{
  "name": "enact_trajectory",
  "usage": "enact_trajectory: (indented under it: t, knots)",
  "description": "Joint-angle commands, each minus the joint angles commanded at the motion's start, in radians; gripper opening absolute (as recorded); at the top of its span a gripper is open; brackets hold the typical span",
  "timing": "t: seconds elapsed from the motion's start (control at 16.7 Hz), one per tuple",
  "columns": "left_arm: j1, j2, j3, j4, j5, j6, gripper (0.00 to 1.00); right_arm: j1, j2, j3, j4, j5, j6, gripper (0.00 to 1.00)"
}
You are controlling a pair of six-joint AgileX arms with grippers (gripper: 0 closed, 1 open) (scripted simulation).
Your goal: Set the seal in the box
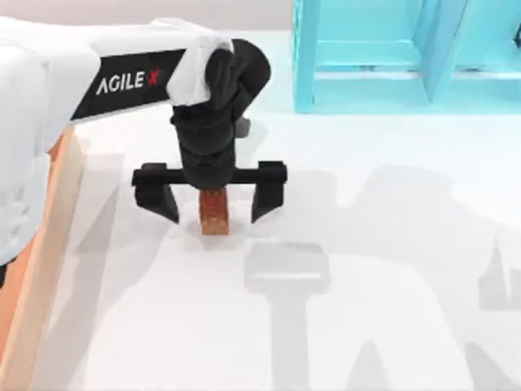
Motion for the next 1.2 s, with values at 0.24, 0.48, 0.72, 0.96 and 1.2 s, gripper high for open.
enact_trajectory:
  t: [0.24, 0.48, 0.72, 0.96, 1.2]
  knots:
    - [0.000, 0.002, -0.007, 0.007, 0.000, 0.000, 1.00, 0.000, 0.000, 0.000, 0.000, 0.000, 0.000, 1.00]
    - [0.000, 0.002, -0.007, 0.007, 0.000, 0.000, 0.70, 0.000, 0.000, 0.000, 0.000, 0.000, 0.000, 1.00]
    - [0.000, 0.002, -0.007, 0.007, 0.000, 0.000, 0.40, 0.000, 0.000, 0.000, 0.000, 0.000, 0.000, 1.00]
    - [0.000, 0.002, -0.007, 0.007, 0.000, 0.000, 0.10, 0.000, 0.000, 0.000, 0.000, 0.000, 0.000, 1.00]
    - [0.000, 0.002, -0.007, 0.007, 0.000, 0.000, 0.00, 0.000, 0.000, 0.000, 0.000, 0.000, 0.000, 1.00]
